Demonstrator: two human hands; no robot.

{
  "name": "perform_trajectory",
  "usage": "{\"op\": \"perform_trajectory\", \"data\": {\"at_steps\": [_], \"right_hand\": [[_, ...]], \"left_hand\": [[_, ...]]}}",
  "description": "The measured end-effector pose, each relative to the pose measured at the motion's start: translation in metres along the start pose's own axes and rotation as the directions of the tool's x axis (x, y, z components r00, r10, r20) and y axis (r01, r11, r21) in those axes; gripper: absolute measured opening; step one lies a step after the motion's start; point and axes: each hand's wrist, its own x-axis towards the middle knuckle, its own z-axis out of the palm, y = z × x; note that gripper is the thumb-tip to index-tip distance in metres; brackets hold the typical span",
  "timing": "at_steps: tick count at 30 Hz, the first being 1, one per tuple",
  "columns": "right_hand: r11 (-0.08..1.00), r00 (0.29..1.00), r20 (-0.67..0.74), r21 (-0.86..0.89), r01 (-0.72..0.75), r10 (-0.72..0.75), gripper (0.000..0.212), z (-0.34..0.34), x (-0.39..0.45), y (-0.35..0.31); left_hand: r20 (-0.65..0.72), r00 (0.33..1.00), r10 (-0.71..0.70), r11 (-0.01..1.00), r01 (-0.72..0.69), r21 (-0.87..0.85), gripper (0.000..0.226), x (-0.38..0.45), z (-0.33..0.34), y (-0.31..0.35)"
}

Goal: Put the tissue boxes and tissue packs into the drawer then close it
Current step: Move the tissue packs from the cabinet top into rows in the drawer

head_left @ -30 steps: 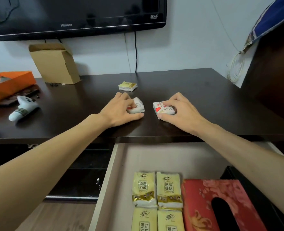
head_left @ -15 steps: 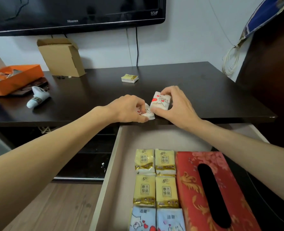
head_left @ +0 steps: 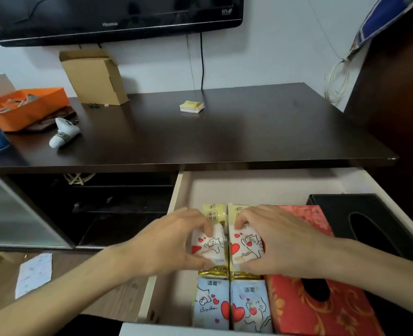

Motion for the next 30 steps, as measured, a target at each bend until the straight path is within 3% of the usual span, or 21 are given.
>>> {"op": "perform_trajectory", "data": {"at_steps": [9, 15, 19, 24, 28, 30], "right_hand": [[0.997, 0.997, 0.073, -0.067, 0.031, -0.026, 0.043, 0.001, 0.001, -0.004], [0.997, 0.997, 0.052, -0.05, 0.059, -0.057, 0.025, 0.003, 0.0, -0.002], [0.997, 0.997, 0.037, -0.035, 0.066, -0.065, 0.023, 0.0, 0.003, 0.0], [1.0, 0.989, -0.148, 0.017, 0.022, -0.02, 0.017, -0.027, 0.033, 0.006], [0.995, 0.921, -0.386, 0.099, -0.011, 0.049, 0.009, -0.057, 0.087, 0.028], [0.992, 0.897, -0.43, 0.105, -0.068, 0.107, 0.01, -0.065, 0.121, 0.045]], "left_hand": [[0.04, 0.991, 0.128, 0.992, -0.129, 0.013, 0.055, 0.002, 0.026, -0.002], [0.013, 0.985, 0.172, 0.982, -0.172, 0.082, 0.054, 0.0, 0.036, -0.003], [0.001, 0.981, 0.195, 0.974, -0.194, 0.115, 0.052, 0.0, 0.036, -0.002], [-0.157, 0.975, 0.158, 0.987, -0.152, 0.055, 0.048, 0.006, 0.01, 0.001], [-0.375, 0.921, 0.103, 0.993, -0.117, -0.016, 0.018, 0.041, -0.036, -0.018], [-0.451, 0.893, 0.001, 0.99, -0.065, -0.126, 0.015, 0.069, -0.056, -0.034]]}}
